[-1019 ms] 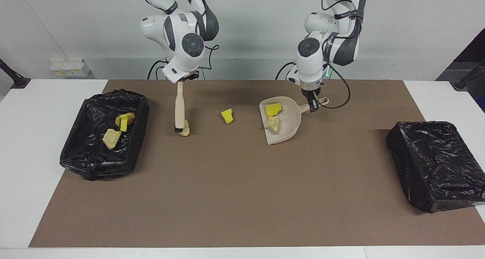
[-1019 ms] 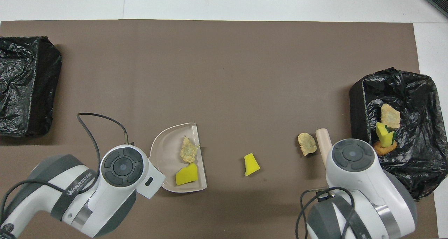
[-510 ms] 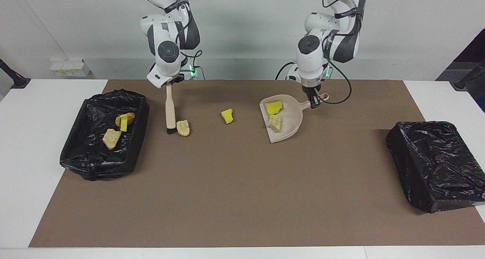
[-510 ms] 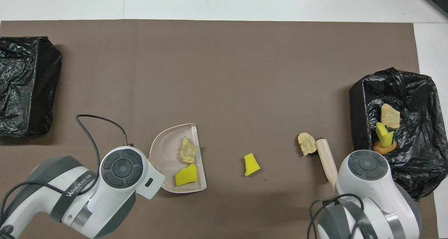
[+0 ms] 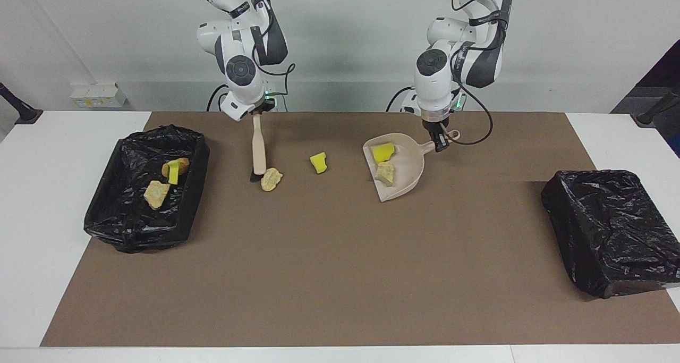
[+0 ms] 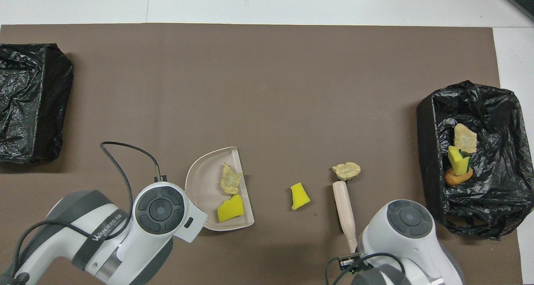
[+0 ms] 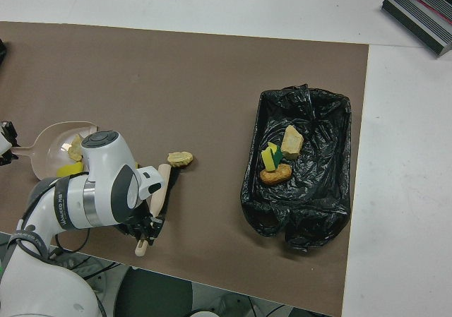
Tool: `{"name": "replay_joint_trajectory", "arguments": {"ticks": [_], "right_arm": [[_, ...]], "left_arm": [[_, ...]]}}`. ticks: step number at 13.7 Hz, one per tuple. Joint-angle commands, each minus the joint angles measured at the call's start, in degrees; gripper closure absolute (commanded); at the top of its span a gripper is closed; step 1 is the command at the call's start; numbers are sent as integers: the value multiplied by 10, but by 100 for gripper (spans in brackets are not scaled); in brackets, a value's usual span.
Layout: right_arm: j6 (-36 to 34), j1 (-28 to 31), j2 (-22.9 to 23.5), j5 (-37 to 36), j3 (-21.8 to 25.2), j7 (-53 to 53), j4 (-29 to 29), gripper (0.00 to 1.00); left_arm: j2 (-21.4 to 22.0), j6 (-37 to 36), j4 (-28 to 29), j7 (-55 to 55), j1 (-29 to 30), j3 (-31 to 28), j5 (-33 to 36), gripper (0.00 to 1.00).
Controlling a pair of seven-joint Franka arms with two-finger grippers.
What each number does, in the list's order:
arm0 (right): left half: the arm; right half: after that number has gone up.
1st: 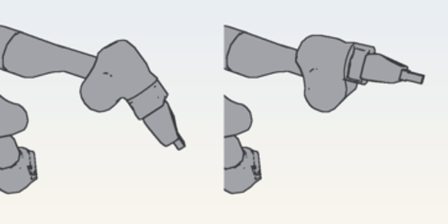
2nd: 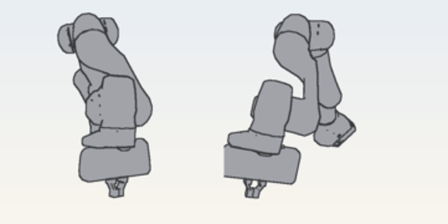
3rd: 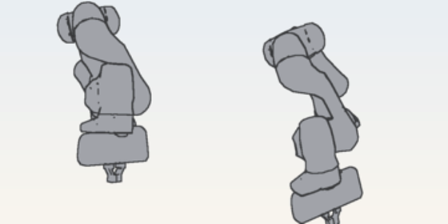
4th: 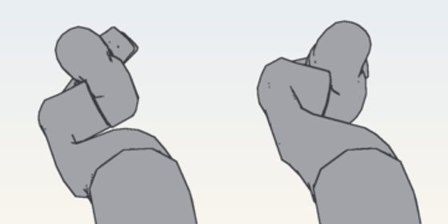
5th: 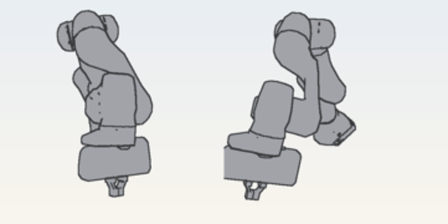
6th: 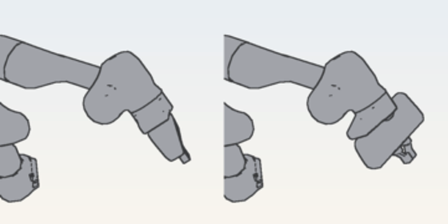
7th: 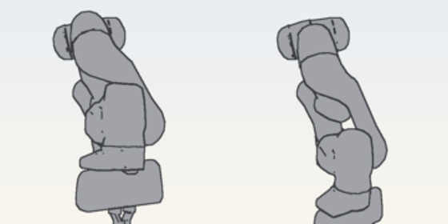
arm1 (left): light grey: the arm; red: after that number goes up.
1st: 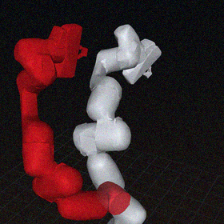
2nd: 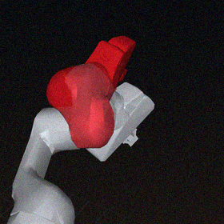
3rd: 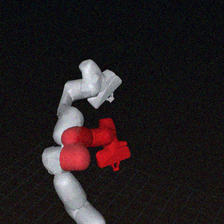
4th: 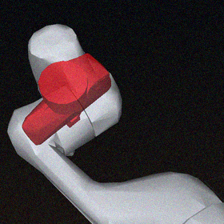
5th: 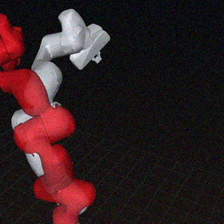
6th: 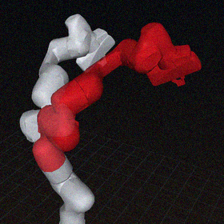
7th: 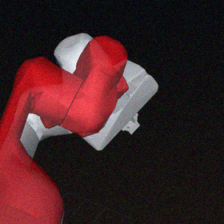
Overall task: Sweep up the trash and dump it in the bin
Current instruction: 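Sweep the yellow sponge into the dustpan with the right gripper's brush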
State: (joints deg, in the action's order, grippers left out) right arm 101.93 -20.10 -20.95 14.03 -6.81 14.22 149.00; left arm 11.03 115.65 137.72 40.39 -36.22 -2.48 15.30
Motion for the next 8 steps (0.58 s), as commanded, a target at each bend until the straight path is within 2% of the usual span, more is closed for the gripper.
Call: {"name": "replay_joint_trajectory", "arguments": {"ticks": [1,8], "right_arm": [[49,-34,11,62,0,27,12,100],[144,-107,51,210,-2,59,-22,100]], "left_arm": [[10,-3,15,-29,-35,-4,1,100],[1,10,14,-49,-46,-4,-28,100]]}}
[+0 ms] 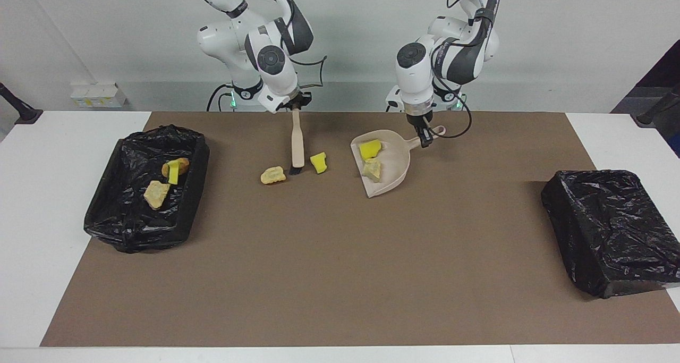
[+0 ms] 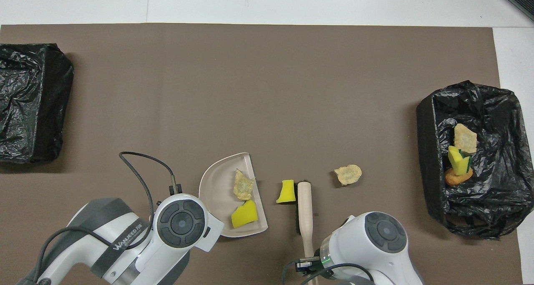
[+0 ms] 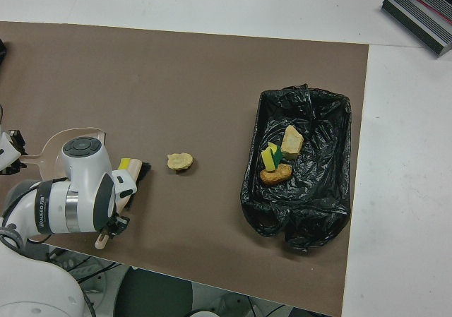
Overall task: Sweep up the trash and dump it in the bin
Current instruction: 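Sweep the yellow sponge into the dustpan with the right gripper's brush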
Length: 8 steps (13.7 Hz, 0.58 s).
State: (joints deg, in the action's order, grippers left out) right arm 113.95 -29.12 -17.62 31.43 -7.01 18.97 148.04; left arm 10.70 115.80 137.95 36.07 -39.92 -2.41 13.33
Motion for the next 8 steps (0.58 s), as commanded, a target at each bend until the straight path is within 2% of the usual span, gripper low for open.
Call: {"name": "replay_joint_trajectory", "arguments": {"ticks": [1,3,6,8], "right_arm": [[42,-23,29,58,-1,12,-13,100],[81,-45,34,117,-1,9,-14,100],[101,-68,36,213,-4,5,-28,100],[95,-70,27,219,-3,20,-55,100]], "left_arm": [[6,8,12,-6,-10,-5,-9,100],[4,14,12,-7,-10,-5,-10,100],[-2,39,12,-5,-5,-7,-23,100],[-22,45,12,-6,-8,-7,-24,100]]}}
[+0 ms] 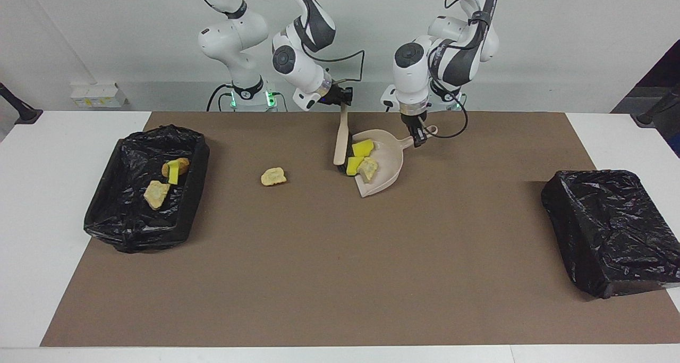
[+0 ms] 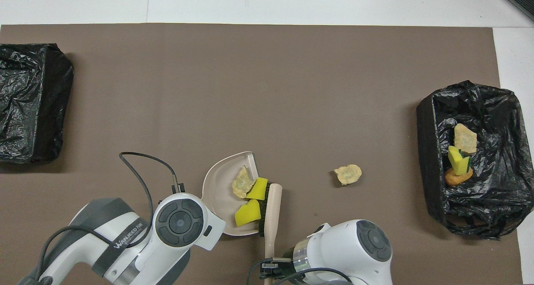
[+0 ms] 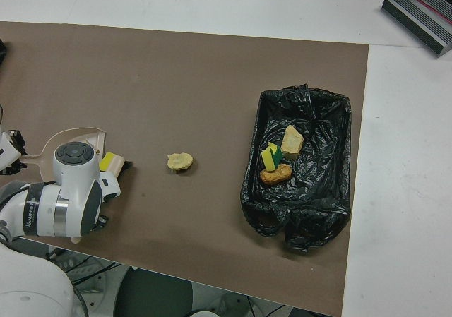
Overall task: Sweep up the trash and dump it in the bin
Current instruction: 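Sweep the yellow sponge into the dustpan with the right gripper's brush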
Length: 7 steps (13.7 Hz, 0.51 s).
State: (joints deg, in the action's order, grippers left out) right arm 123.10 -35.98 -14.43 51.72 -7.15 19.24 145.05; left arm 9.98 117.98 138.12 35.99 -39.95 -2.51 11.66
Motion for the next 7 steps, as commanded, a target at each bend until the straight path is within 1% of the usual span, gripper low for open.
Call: {"name": "replay_joint_trajectory", "arguments": {"ticks": [1,2,4,5,7], "right_arm": [[2,-1,-22,1,0,33,-28,100],[-1,2,-33,-42,3,45,-29,100],[-23,13,-46,-166,5,76,-40,100],[-44,29,-45,-220,5,80,-52,100],[-116,57,-43,-309,5,72,-79,100]], "left_arm": [[-23,41,10,-6,-7,-6,-8,100],[-26,57,9,-6,-5,-6,-8,100],[-37,88,4,-5,-3,-6,-8,100],[-39,99,4,-2,-3,-6,-8,100],[-43,116,2,9,1,-7,-8,100]]}}
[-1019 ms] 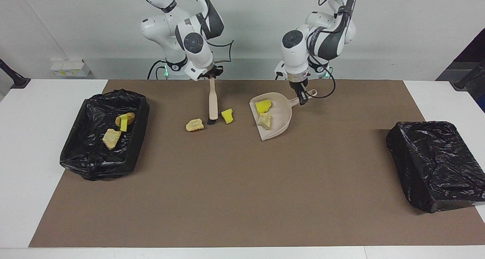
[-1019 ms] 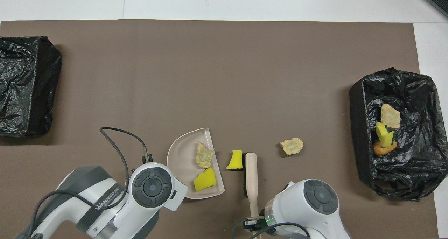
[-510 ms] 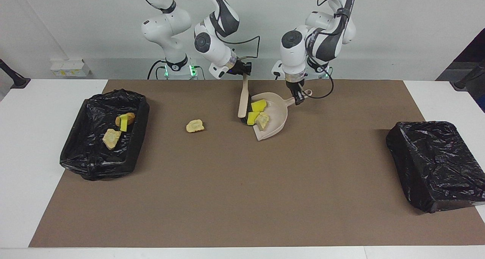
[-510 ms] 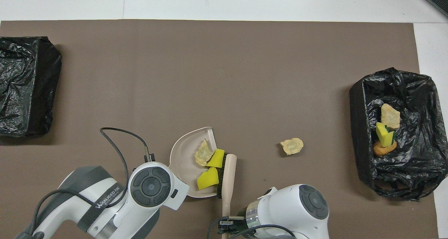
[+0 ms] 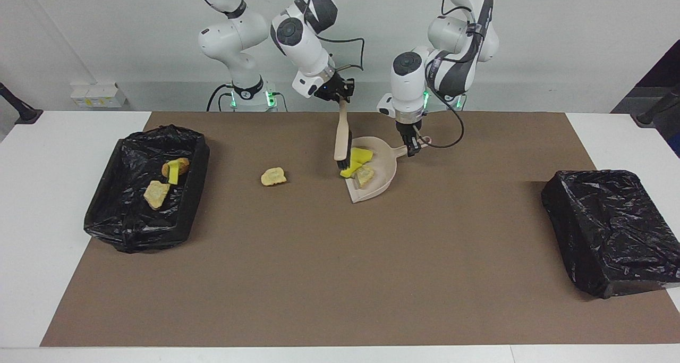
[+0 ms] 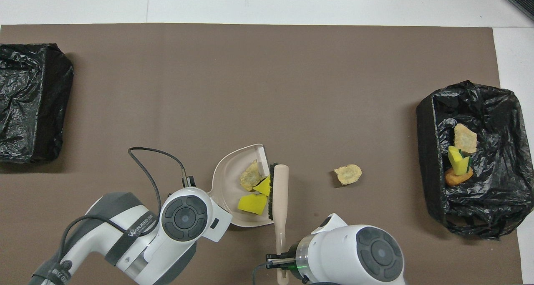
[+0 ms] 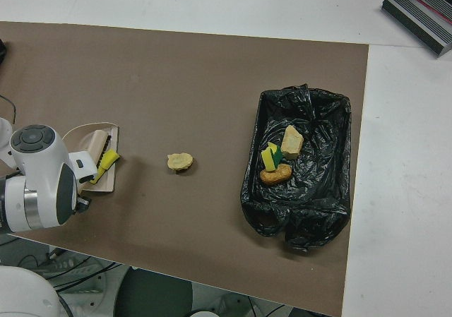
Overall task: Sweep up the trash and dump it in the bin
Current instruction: 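Sweep the yellow sponge into the dustpan with the right gripper's brush, then brush the last bread piece into the dustpan with the right gripper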
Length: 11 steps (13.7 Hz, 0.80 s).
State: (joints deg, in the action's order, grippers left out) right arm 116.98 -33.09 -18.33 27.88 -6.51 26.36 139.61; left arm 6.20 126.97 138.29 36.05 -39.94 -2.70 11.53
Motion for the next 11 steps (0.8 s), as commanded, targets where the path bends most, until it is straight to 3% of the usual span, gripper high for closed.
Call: {"name": "replay_joint_trajectory", "arguments": {"ticks": [1,6,9,11], "right_arm": [[-90,42,-2,-130,-2,-12,-38,100],[-155,178,8,-392,-3,-216,-36,100],[-145,267,10,-449,-4,-294,-9,100],[-127,276,29,-445,-6,-301,1,100]], "left_arm": [[-8,37,1,16,2,-5,-6,100],[-18,35,-14,60,9,-5,-6,100],[-22,33,-23,54,9,-5,-6,100],[-22,33,-24,53,10,-5,-6,100]]}}
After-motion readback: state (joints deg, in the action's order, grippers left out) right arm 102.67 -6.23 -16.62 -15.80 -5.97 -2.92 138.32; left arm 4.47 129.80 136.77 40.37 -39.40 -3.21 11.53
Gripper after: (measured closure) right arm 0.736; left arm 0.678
